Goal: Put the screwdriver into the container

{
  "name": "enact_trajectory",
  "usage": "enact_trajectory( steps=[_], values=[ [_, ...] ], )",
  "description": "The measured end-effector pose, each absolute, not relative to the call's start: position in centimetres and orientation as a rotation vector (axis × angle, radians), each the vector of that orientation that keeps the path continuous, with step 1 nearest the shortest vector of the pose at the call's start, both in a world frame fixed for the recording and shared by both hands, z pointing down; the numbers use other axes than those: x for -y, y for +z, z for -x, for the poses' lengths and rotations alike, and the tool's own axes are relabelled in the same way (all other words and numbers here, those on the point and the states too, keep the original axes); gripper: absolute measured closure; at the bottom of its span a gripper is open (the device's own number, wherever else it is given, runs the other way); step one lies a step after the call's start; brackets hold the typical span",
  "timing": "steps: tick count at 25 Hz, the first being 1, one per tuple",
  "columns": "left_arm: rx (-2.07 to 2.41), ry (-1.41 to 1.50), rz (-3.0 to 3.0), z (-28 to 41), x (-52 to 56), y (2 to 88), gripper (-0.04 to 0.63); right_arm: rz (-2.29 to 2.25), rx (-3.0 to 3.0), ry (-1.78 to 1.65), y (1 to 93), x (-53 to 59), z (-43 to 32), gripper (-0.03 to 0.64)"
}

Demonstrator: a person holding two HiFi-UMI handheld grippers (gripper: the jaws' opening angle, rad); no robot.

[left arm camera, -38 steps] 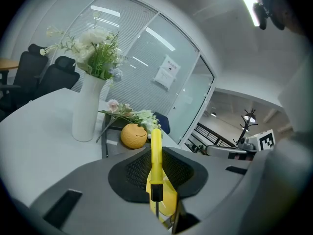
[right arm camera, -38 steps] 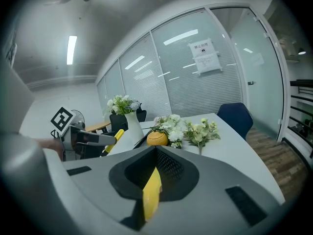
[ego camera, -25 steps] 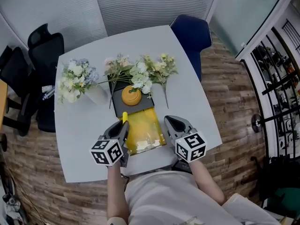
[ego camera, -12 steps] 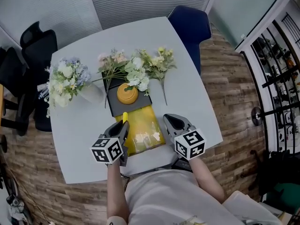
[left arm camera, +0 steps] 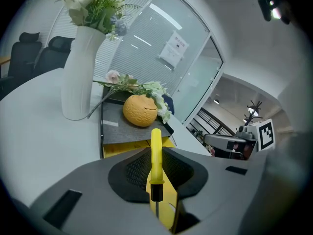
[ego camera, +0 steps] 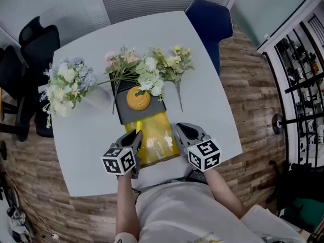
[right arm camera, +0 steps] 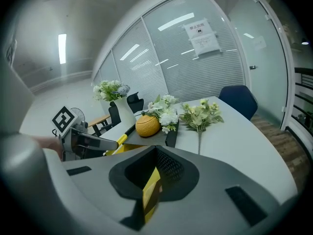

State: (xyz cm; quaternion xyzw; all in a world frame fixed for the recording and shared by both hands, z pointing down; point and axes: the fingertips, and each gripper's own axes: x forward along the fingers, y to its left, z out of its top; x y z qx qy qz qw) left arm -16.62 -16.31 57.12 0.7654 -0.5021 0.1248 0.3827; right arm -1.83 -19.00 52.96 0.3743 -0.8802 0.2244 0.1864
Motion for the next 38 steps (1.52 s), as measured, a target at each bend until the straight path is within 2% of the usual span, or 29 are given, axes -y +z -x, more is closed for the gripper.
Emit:
enact_trajectory(
  steps=[8, 38],
  values=[
    [1.244, 0.394, -1.936, 15.8, 16.7, 59.3, 0.526, -1.037, 2.435, 0.657, 55.0, 19.5, 1.3, 0.6],
    [1.009, 0.97, -2.097, 9.2, 17.0, 63.5, 0.526, -1.063, 2.37, 0.722, 57.6, 20.5, -0.8, 0.601]
  ],
)
